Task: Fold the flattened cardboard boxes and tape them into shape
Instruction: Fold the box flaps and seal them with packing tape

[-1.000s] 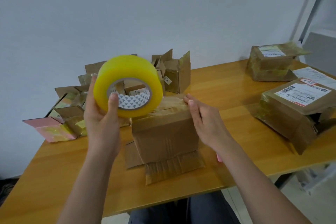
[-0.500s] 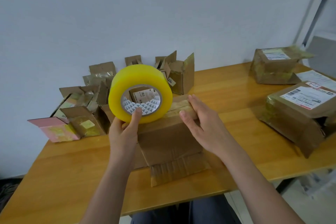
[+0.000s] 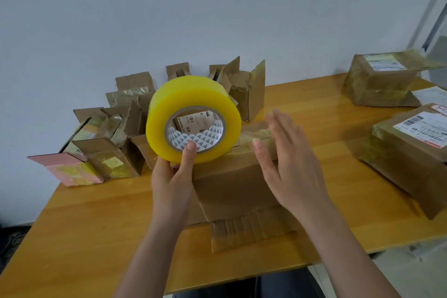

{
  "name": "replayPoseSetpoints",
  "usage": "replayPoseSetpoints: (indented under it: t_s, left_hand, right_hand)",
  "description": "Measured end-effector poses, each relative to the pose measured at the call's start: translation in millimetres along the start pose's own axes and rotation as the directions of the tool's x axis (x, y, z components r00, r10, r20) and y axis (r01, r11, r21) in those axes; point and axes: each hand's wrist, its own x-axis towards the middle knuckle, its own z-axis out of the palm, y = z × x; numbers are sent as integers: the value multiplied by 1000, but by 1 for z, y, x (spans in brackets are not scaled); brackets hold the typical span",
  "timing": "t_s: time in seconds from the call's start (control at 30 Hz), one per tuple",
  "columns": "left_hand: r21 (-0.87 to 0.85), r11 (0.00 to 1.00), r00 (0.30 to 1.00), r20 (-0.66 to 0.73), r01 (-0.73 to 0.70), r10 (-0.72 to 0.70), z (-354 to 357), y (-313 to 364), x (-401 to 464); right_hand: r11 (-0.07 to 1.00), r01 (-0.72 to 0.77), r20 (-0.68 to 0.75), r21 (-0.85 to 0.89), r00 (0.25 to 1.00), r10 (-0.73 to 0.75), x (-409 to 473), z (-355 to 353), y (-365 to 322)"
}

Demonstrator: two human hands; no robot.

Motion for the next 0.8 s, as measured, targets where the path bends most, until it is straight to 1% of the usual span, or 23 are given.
replayPoseSetpoints:
  t_s: [0.07, 0.13, 0.27, 0.43, 0.53, 0.6, 0.67, 0.73, 0.8]
  left_hand:
    - [9, 1000, 1000, 8, -2, 2, 0, -1, 1]
    - [-2, 1000, 1000, 21, -4, 4, -1, -3, 2]
    - [-21, 1000, 998, 57, -14, 15, -6, -3, 0]
    - [-188, 982, 996, 85, 29, -13, -24, -2, -1]
    - [-220, 975, 997, 71, 35, -20, -25, -4, -5]
    - [-206, 978, 997, 74, 39, -24, -24, -4, -5]
    - [-182, 982, 995, 92, 41, -25, -25, -3, -2]
    - [-178, 983, 995, 93, 37, -20, -26, -2, 0]
    - [-173, 985, 995, 102, 22, -5, -26, -3, 1]
  right_hand:
    - [996, 30, 0, 78, 1000, -30, -1, 4, 1]
    - [994, 53, -18, 96, 998, -52, -3, 7, 4]
    - [996, 83, 42, 37, 996, -85, -6, 0, 11]
    - [995, 97, 107, -22, 990, -94, -5, -3, 9]
    - [986, 98, 143, -132, 987, -79, -6, -8, 3]
    - [951, 132, 182, -280, 980, -82, -6, -12, -3]
    - [904, 140, 183, -404, 981, -70, -7, -13, -12]
    - [887, 107, 138, -448, 989, -50, -12, -11, -20]
    - [891, 75, 102, -448, 994, -33, -15, -8, -25]
